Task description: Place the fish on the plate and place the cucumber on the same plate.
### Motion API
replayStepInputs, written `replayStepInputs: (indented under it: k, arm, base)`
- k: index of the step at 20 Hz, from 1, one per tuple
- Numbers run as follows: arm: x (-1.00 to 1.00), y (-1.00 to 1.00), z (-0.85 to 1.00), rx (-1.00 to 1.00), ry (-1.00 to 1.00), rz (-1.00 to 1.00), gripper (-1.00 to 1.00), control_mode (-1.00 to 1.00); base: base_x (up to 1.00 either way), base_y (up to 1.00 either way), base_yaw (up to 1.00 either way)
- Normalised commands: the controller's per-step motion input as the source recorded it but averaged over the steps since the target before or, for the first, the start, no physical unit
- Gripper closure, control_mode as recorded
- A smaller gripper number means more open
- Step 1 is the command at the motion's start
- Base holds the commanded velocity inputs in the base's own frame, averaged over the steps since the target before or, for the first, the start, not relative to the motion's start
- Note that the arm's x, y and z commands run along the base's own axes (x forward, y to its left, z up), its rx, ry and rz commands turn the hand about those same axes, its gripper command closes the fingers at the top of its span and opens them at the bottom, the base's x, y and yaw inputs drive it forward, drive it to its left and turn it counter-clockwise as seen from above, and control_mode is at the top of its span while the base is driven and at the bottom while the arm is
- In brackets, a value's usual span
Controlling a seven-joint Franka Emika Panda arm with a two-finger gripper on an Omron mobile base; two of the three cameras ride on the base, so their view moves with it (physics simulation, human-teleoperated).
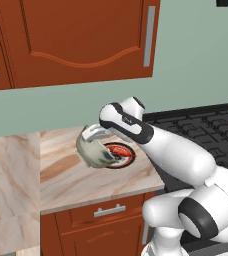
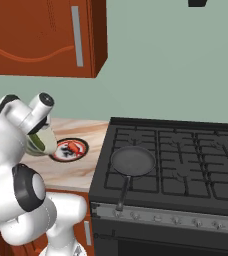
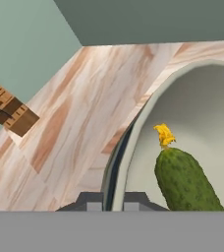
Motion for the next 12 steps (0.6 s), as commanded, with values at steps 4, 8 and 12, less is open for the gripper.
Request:
replayStepInputs:
  k: [4, 8, 12]
  arm:
    - [0.06, -0.11, -0.09, 0.02, 0.0, 0.0, 1.0, -1.0]
    - [0.19, -0.15, -0.02, 0.02, 0.0, 0.0, 1.0, -1.0]
    - [0.18, -0.05, -0.05, 0.06, 0.01, 0.0, 1.0, -1.0]
  base:
    - [0.0, 0.0, 0.0]
    - [0.0, 0.0, 0.0]
    - [0.0, 0.0, 0.0]
